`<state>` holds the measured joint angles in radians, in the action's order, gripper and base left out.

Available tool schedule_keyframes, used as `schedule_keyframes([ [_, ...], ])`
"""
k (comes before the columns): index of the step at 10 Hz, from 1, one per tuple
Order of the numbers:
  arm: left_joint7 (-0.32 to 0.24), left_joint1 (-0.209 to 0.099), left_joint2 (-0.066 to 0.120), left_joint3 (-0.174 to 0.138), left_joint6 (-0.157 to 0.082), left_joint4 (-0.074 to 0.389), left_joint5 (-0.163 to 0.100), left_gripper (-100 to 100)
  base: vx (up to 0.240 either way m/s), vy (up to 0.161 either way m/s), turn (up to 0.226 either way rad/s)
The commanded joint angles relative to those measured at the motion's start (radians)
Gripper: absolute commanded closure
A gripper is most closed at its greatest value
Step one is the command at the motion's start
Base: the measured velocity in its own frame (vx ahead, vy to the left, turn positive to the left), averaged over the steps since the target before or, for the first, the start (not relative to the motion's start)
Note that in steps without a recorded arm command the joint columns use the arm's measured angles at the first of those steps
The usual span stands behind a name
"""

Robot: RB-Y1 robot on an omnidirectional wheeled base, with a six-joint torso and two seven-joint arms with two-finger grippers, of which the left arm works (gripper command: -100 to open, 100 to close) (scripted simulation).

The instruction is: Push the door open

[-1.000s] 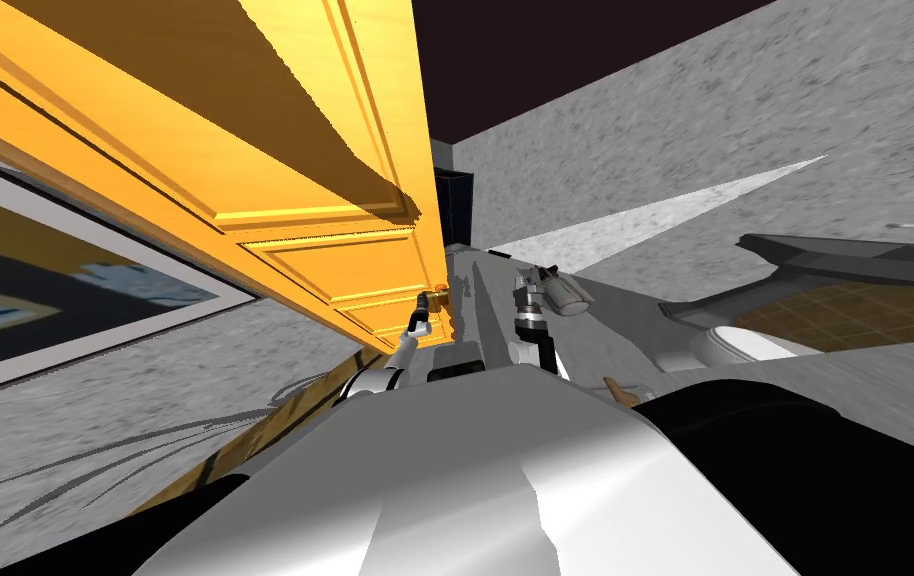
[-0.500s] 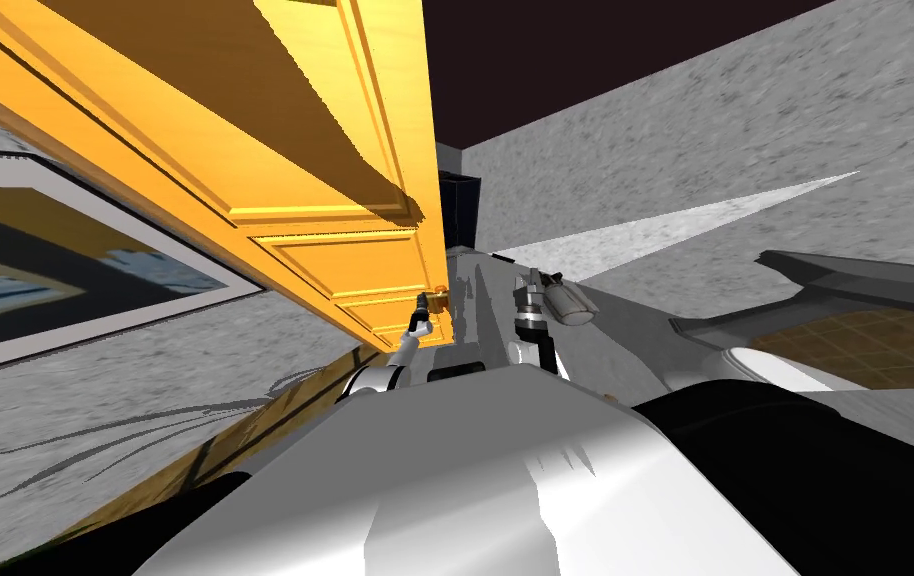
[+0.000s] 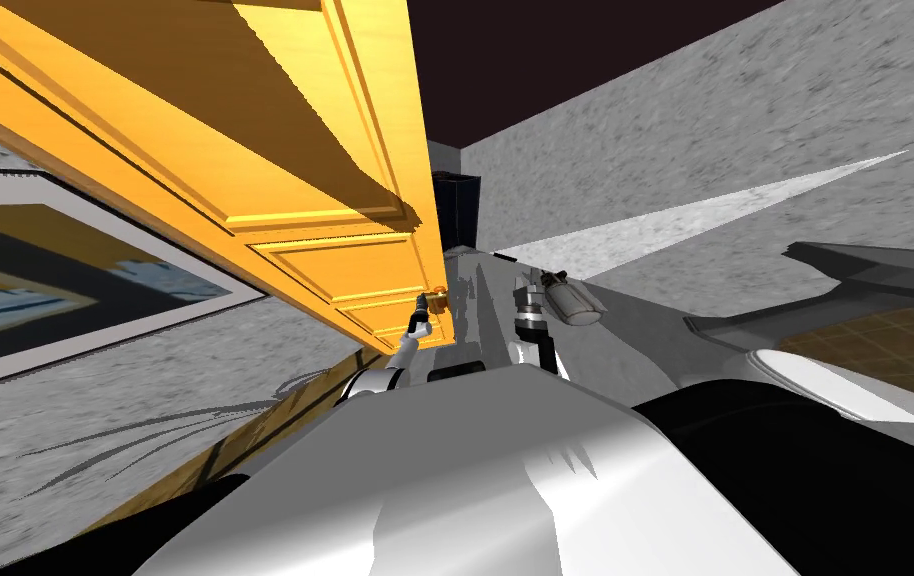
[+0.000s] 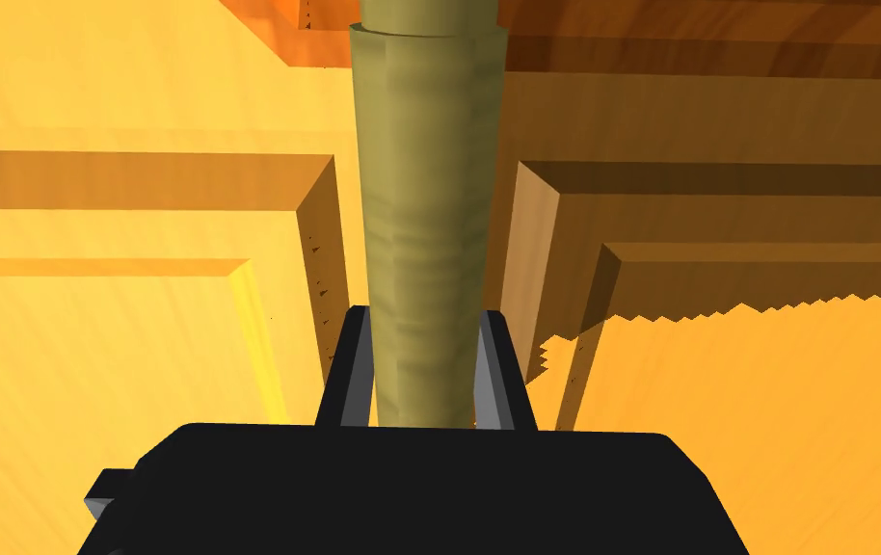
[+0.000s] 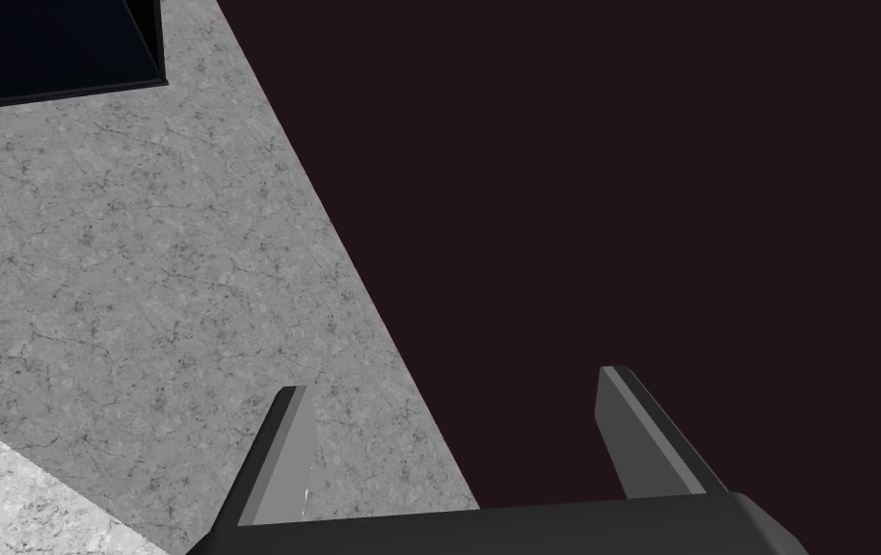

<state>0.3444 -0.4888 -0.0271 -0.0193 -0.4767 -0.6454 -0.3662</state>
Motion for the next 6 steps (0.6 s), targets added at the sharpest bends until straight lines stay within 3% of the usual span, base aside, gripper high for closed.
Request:
schedule_keyframes([
  [1,-0.001,-0.008,0.032,0.0,-0.008,-0.007,-0.006,100,0.149,0.035,0.067],
  [4,-0.001,-0.008,0.037,0.005,-0.008,-0.007,-0.008,100,0.079,0.007,0.047],
  [6,-0.003,-0.006,0.054,0.025,-0.007,-0.01,-0.016,100,0.101,0.011,0.128],
])
